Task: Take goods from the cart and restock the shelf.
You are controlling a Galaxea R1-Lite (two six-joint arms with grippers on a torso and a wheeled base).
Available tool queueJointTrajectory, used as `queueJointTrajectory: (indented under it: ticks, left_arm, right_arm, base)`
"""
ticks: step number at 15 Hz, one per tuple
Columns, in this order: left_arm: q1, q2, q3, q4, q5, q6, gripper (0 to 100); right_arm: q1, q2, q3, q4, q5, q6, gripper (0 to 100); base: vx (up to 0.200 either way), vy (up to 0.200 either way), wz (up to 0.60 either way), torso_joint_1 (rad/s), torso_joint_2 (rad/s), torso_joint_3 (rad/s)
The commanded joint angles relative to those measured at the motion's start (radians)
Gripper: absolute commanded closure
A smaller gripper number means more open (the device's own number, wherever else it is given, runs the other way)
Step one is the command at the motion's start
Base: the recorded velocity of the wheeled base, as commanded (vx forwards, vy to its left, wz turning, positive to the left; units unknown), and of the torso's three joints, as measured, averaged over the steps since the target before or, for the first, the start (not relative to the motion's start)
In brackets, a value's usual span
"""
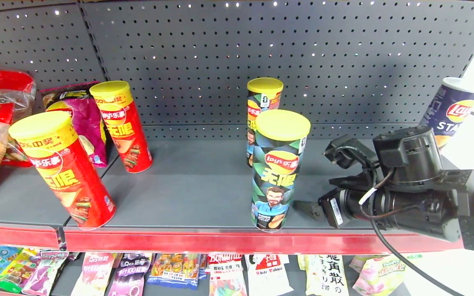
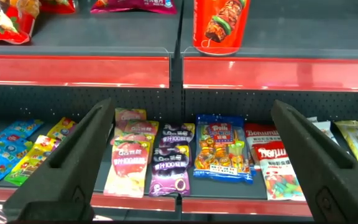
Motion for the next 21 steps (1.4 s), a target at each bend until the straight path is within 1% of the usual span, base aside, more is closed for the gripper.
queueJointTrajectory:
  ticks: [1, 21]
  left_arm:
    - [0.001, -0.002, 0.000, 0.000, 0.000, 0.000, 0]
    - [0.001, -0.002, 0.000, 0.000, 0.000, 0.000, 0]
  right_arm:
    - [0.012, 0.009, -0.007, 0.000, 0.000, 0.000, 0]
    - [0.056, 0.037, -0.036, 0.000, -0.019, -0.003, 0]
  base:
    - [0.000, 0.000, 0.00, 0.000, 0.00, 0.000]
    - [0.000, 0.000, 0.00, 0.000, 0.00, 0.000]
